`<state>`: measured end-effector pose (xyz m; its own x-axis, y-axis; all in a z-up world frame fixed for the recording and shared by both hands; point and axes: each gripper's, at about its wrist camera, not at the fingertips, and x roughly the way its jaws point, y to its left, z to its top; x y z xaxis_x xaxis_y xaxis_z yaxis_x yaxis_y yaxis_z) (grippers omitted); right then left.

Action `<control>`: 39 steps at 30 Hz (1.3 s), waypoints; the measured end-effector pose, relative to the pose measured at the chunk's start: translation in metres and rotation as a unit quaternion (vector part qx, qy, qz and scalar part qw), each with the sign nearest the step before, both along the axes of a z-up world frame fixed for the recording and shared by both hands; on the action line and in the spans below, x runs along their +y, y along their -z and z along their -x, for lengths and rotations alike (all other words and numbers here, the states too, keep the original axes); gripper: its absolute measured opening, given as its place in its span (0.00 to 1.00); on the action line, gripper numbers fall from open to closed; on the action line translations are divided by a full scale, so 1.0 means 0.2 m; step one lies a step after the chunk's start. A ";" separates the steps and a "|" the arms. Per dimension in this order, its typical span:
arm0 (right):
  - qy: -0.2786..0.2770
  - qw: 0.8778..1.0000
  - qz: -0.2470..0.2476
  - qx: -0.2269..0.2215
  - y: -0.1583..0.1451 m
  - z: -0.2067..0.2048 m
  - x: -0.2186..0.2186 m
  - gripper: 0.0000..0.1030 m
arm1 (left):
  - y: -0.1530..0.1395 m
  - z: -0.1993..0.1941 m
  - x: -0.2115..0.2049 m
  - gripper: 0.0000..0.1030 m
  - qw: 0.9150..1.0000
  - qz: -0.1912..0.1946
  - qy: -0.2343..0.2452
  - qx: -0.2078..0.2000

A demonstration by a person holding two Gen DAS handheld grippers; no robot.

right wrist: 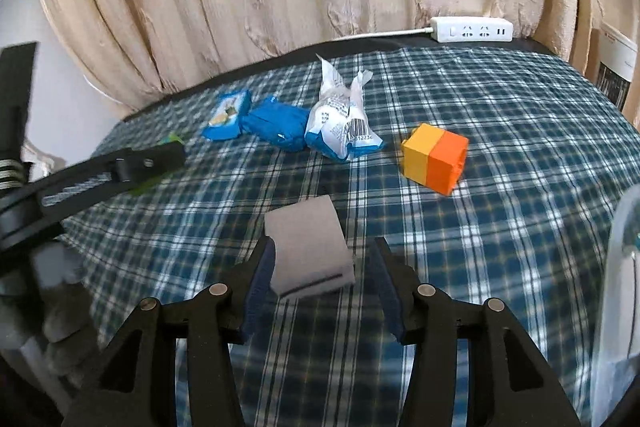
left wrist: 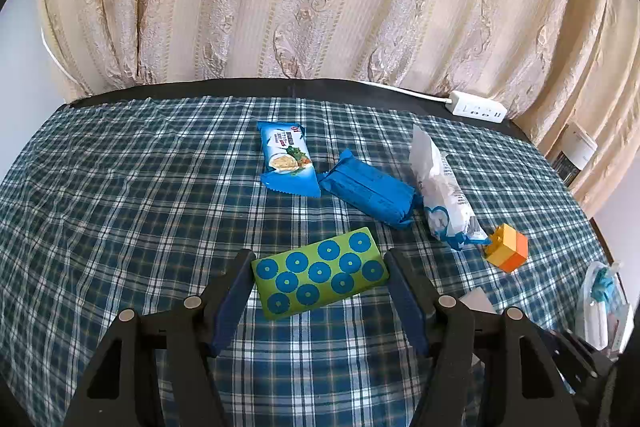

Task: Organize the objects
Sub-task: 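Carry the white eraser toward the clear bowl with the right tool while the left tool holds the green block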

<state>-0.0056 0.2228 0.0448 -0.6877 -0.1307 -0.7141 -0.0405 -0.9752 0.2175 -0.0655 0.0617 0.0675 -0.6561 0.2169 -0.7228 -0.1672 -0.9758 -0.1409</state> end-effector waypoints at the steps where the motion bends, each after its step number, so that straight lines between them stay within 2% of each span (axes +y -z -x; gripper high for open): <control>1: -0.002 1.000 -0.001 -0.002 0.01 0.02 0.00 0.49 | 0.00 0.00 0.00 0.67 1.000 0.000 0.001 0.000; 7: -0.011 1.000 -0.004 -0.001 0.01 0.04 -0.03 0.51 | -0.01 0.00 0.00 0.67 1.000 -0.002 0.001 0.000; 14: -0.022 1.000 -0.009 -0.003 0.02 0.06 -0.07 0.59 | 0.00 0.00 0.00 0.67 1.000 -0.001 0.000 -0.003; 19: -0.021 1.000 -0.019 -0.009 0.05 0.08 -0.08 0.59 | 0.00 0.00 0.00 0.67 1.000 0.000 0.004 -0.004; 20: -0.019 1.000 -0.022 -0.010 0.06 0.08 -0.08 0.58 | 0.00 0.00 0.00 0.67 1.000 0.000 0.005 -0.004; 23: -0.017 0.999 -0.030 -0.011 0.06 0.08 -0.08 0.46 | 0.01 0.00 0.01 0.67 1.000 0.001 0.007 -0.005; 39: 0.038 0.999 0.002 0.036 -0.10 -0.22 0.11 0.46 | 0.03 -0.02 0.06 0.67 1.000 0.013 0.023 -0.008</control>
<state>0.0394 0.2446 0.0646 -0.7452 -0.0799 -0.6621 -0.0977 -0.9690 0.2270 -0.0617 0.0735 0.0612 -0.6343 0.2278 -0.7388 -0.2107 -0.9704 -0.1182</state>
